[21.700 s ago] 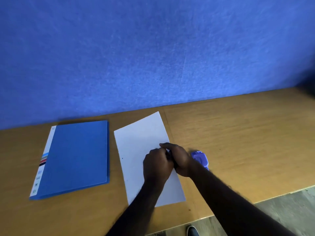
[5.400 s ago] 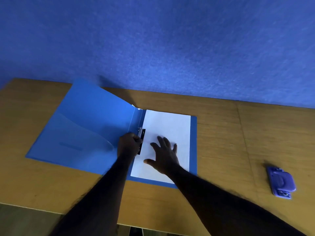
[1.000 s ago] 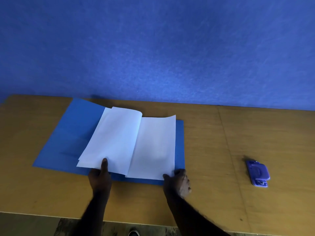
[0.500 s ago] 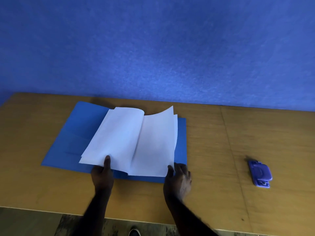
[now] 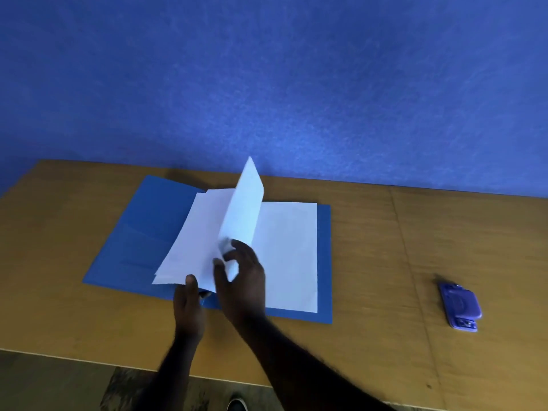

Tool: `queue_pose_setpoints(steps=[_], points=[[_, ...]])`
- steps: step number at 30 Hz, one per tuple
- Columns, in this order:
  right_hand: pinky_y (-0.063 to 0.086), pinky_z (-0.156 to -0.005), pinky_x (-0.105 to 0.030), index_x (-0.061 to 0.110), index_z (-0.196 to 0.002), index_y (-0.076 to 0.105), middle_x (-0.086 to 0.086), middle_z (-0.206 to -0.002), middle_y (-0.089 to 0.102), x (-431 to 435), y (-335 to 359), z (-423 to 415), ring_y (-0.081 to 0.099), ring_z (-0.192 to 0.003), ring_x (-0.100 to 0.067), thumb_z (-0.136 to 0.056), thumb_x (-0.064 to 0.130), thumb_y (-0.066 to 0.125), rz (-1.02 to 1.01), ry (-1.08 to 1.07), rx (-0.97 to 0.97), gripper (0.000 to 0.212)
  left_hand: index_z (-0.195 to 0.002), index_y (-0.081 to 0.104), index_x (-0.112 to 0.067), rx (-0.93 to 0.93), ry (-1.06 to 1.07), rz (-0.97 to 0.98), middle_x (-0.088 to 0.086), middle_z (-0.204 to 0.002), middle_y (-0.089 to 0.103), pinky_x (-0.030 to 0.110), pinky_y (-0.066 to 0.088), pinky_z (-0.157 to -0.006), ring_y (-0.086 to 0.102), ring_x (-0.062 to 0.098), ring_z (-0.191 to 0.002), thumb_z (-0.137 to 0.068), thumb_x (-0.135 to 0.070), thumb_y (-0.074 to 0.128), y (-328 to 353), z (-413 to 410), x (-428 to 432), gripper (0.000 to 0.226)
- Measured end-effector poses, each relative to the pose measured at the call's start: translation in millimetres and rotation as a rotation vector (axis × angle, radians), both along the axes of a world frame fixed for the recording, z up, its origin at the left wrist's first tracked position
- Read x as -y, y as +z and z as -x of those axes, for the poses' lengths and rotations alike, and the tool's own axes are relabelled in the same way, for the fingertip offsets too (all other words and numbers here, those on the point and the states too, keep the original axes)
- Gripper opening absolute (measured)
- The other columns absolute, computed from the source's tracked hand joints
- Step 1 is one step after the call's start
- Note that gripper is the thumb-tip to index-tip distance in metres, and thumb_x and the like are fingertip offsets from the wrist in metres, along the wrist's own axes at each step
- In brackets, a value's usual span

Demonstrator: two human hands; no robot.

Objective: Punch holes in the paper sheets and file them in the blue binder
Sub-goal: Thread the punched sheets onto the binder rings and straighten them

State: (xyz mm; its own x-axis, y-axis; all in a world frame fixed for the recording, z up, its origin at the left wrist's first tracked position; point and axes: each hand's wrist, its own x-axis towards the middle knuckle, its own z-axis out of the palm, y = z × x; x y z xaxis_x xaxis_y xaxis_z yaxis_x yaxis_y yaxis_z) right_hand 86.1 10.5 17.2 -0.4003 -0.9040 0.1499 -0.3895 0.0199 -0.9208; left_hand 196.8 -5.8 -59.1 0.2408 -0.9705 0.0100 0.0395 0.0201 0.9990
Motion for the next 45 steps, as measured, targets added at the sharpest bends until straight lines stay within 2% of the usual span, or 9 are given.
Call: queue_pose_setpoints(steps=[2,6,8,12,15,22,30,39,45], points=[[0.050,-0.088,-0.019,0.022,-0.101,0.065,0.009,-0.112,0.069,11.1,10.2,-17.3,0.062,-0.102,-0.007,-0.089,0.032,0.058,-0.060,0.092,-0.005,0.017,-0.077,0.060,-0.025,0.108,-0.097,0.034,-0.002,-0.074,0.060,0.025,0.044,-0.059,0.054,0.004,-0.067,-0.084,-0.048,0.051,3.5,-0.4,-9.5,0.026],[0.054,-0.084,-0.031,0.022,-0.097,0.065,0.005,-0.106,0.072,27.3,11.8,-33.3,0.065,-0.100,-0.015,-0.088,0.029,0.060,-0.192,0.381,-0.038,0.013,-0.126,0.050,0.010,0.107,-0.108,-0.050,0.030,-0.113,0.058,-0.002,0.036,-0.081,0.054,-0.019,-0.102,-0.092,0.001,0.052,-9.4,-2.6,-12.4,0.035],[0.051,-0.091,-0.027,0.022,-0.104,0.067,0.006,-0.115,0.070,30.9,5.7,-29.9,0.062,-0.110,-0.010,-0.087,0.036,0.065,-0.294,0.511,0.041,0.023,-0.116,0.051,0.024,0.055,-0.007,-0.080,0.044,-0.104,0.059,-0.005,0.033,-0.073,0.067,0.020,-0.103,-0.089,0.018,0.048,-14.1,-1.7,-5.0,0.028],[0.051,-0.084,-0.026,0.020,-0.089,0.069,0.006,-0.094,0.072,18.3,-17.2,9.8,0.064,-0.092,-0.007,-0.085,0.034,0.069,-0.152,0.180,0.123,0.014,-0.095,0.065,-0.005,0.130,0.155,-0.123,0.022,-0.098,0.070,0.029,0.052,-0.077,0.069,0.007,-0.085,-0.089,-0.007,0.064,-10.2,7.8,2.0,0.006],[0.045,-0.095,-0.035,0.023,-0.107,0.063,0.001,-0.112,0.062,-5.8,-50.5,57.7,0.055,-0.108,-0.017,-0.085,0.037,0.067,-0.332,-0.181,-0.099,0.026,-0.097,0.066,-0.005,-0.021,0.263,-0.232,0.017,-0.104,0.069,0.050,0.055,-0.085,0.066,0.029,-0.096,-0.090,-0.017,0.066,-16.5,3.9,6.9,0.014],[0.037,-0.095,-0.042,0.010,-0.134,0.033,-0.013,-0.131,0.037,-48.7,-97.1,103.3,0.038,-0.118,-0.031,-0.066,0.073,0.067,-0.932,-0.383,-0.279,0.099,-0.106,0.059,-0.012,-0.435,0.468,-0.303,0.005,-0.103,0.060,0.021,0.058,-0.058,0.058,0.025,-0.092,-0.099,-0.017,0.048,-11.3,7.8,10.7,0.013],[0.037,-0.096,-0.042,0.010,-0.130,0.043,-0.011,-0.128,0.039,-37.6,-97.2,106.7,0.040,-0.118,-0.029,-0.063,0.066,0.075,-1.018,-0.368,-0.315,0.093,-0.114,0.063,-0.011,-0.352,0.427,-0.367,-0.001,-0.103,0.067,0.034,0.061,-0.069,0.064,0.022,-0.095,-0.090,-0.032,0.065,-13.1,2.5,11.3,0.032],[0.056,-0.072,-0.045,0.016,-0.106,0.049,-0.005,-0.086,0.065,-38.5,-73.6,99.5,0.065,-0.082,-0.029,-0.072,0.007,0.075,-0.505,-0.436,0.285,0.043,-0.109,0.062,-0.018,-0.247,0.396,-0.347,-0.002,-0.108,0.065,0.039,0.054,-0.079,0.061,0.021,-0.098,-0.093,-0.026,0.062,-17.4,-5.4,18.2,0.018],[0.053,-0.065,-0.023,0.014,-0.097,0.063,0.001,-0.089,0.068,-30.5,-42.5,69.2,0.064,-0.080,-0.015,-0.079,0.007,0.070,-0.219,-0.277,0.378,0.021,-0.110,0.061,-0.021,-0.217,0.377,-0.292,-0.006,-0.104,0.065,0.037,0.053,-0.081,0.063,0.019,-0.096,-0.096,-0.032,0.056,-15.4,-8.1,23.2,0.018]])
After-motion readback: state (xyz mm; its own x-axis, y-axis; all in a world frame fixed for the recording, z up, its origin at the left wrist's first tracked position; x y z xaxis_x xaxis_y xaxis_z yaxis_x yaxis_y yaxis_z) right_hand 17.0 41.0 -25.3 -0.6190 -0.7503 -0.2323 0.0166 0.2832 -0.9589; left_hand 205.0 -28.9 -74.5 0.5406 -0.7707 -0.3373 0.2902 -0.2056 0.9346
